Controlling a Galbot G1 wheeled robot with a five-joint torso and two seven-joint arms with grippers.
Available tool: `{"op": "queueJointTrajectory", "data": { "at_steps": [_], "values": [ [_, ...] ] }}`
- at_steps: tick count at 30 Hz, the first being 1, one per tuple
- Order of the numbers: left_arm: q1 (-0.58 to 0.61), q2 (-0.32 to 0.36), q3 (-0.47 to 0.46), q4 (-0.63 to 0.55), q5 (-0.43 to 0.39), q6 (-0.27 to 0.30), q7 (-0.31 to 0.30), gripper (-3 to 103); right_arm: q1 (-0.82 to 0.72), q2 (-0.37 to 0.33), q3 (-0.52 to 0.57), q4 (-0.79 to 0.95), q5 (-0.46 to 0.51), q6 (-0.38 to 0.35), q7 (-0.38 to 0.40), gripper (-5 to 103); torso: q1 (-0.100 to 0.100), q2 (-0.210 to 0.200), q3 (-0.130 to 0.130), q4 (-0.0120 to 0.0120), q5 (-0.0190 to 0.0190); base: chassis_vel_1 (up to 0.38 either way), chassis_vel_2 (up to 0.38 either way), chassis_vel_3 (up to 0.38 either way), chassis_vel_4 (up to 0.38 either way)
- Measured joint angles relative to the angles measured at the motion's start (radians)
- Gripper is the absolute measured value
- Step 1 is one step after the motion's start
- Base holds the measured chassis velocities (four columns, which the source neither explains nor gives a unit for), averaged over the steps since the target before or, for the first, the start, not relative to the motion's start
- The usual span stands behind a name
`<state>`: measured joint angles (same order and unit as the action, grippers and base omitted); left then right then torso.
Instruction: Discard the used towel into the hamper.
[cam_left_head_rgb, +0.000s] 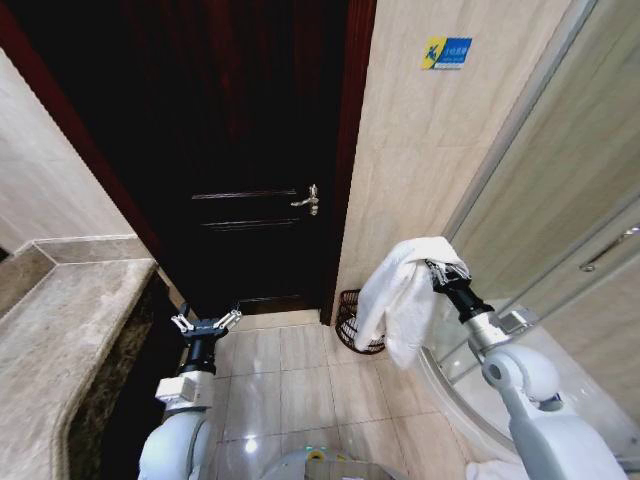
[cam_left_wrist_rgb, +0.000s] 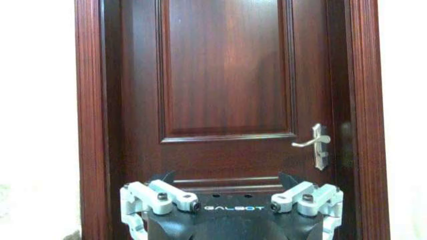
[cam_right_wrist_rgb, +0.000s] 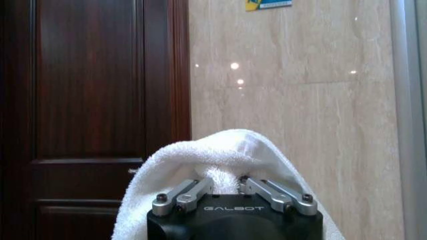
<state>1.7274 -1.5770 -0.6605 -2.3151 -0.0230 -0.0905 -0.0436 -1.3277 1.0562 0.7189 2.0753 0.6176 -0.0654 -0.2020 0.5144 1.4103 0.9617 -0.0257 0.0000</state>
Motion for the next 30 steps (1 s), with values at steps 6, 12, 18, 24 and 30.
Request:
{"op": "queueJointTrajectory", "data": {
  "at_steps": [6,12,18,24,30],
  "values": [
    [0.008,-0.002,0.004,0.006,0.010,-0.011,0.005,100,-0.003,-0.001,0.000,-0.018,0.000,0.014,0.005,9,-0.022,-0.045,-0.024,0.0000,0.0000,0.000,0.000,0.000,0.000],
    [0.002,0.004,0.006,0.012,0.010,-0.012,0.016,100,-0.007,0.005,0.000,-0.029,0.003,0.016,0.027,9,-0.038,-0.080,-0.043,0.0000,0.0001,0.000,0.000,0.000,0.000],
    [0.002,0.013,0.004,0.014,0.007,-0.012,0.021,100,0.000,0.012,0.004,-0.043,-0.011,0.017,0.036,9,-0.053,-0.113,-0.061,0.0000,-0.0001,0.000,0.000,0.000,0.000],
    [0.001,0.019,-0.001,0.019,0.003,-0.012,0.027,100,0.008,0.028,0.005,-0.065,-0.019,0.031,0.031,9,-0.072,-0.152,-0.081,0.0000,0.0000,0.000,0.000,0.000,0.000],
    [-0.006,0.021,0.000,0.032,0.002,-0.017,0.030,100,0.009,0.032,0.006,-0.067,-0.021,0.032,0.033,9,-0.086,-0.184,-0.099,0.0000,0.0000,0.000,0.000,0.000,0.000]
  ]
}}
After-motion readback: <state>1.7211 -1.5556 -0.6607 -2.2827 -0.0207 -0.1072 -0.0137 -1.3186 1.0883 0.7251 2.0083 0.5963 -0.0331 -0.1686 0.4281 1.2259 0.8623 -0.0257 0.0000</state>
